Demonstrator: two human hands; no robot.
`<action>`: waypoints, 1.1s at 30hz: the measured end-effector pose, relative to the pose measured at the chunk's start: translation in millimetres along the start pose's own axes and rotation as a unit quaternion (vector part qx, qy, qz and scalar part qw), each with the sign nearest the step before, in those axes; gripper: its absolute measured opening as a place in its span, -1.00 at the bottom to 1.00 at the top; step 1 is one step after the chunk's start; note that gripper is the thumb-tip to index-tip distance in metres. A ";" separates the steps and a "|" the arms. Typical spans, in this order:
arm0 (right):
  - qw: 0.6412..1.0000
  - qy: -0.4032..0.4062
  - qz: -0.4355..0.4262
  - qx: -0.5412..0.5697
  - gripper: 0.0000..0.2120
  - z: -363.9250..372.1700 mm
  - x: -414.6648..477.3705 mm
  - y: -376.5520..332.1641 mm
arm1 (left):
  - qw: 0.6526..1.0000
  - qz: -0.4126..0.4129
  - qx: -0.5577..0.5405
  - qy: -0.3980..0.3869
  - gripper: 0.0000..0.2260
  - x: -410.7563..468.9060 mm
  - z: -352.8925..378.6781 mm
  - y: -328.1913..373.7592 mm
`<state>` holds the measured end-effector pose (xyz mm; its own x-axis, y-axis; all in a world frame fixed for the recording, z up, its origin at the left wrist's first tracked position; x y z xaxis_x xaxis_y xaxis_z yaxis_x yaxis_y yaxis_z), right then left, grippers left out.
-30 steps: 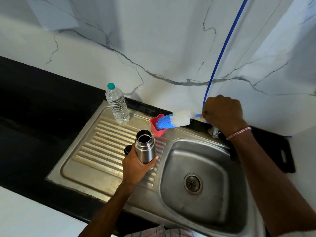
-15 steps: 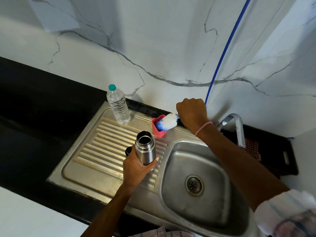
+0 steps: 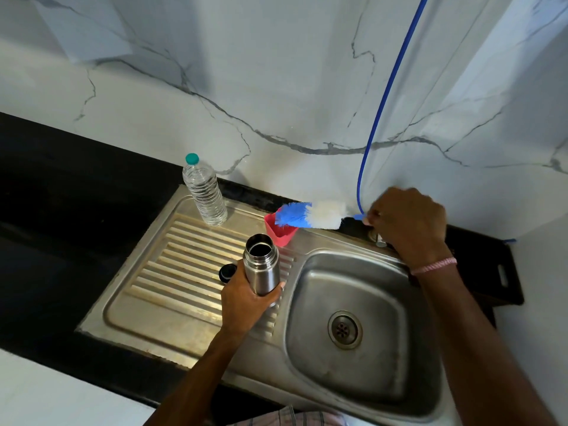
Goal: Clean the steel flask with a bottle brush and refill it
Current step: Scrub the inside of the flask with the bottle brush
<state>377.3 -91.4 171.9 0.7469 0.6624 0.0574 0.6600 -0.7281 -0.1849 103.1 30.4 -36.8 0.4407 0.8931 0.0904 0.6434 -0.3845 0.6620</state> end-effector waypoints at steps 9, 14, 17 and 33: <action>0.898 -0.051 0.180 0.398 -0.92 88.8 -112.5 109.8 | 0.999 -0.027 0.002 0.019 -0.21 1.5 -12.8 12.4; 0.804 -0.027 0.217 0.552 -0.90 117.4 -144.0 127.8 | 0.999 -0.045 -0.006 0.008 -0.26 5.5 -8.8 7.3; 0.759 -0.018 0.240 0.605 -0.91 124.1 -153.3 136.0 | 0.999 -0.045 -0.015 0.012 -0.26 7.0 -10.4 7.8; 0.718 -0.037 0.255 0.647 -0.89 128.6 -184.9 163.1 | 0.997 0.009 0.023 -0.077 -0.42 -3.8 6.9 18.9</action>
<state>336.5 -310.1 5.0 0.8265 0.4103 -0.3854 -0.3614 -0.1381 -0.9221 117.9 18.1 -29.7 0.5405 0.8412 -0.0150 0.6610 -0.4136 0.6262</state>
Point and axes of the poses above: each hand's wrist, its own x-axis towards the middle knuckle, its own z-axis out of the palm, y = z × x, the point moved 10 cm from there along x, towards the middle knuckle, and after that the axes turned 15 degrees about x, right-handed, at the moved point
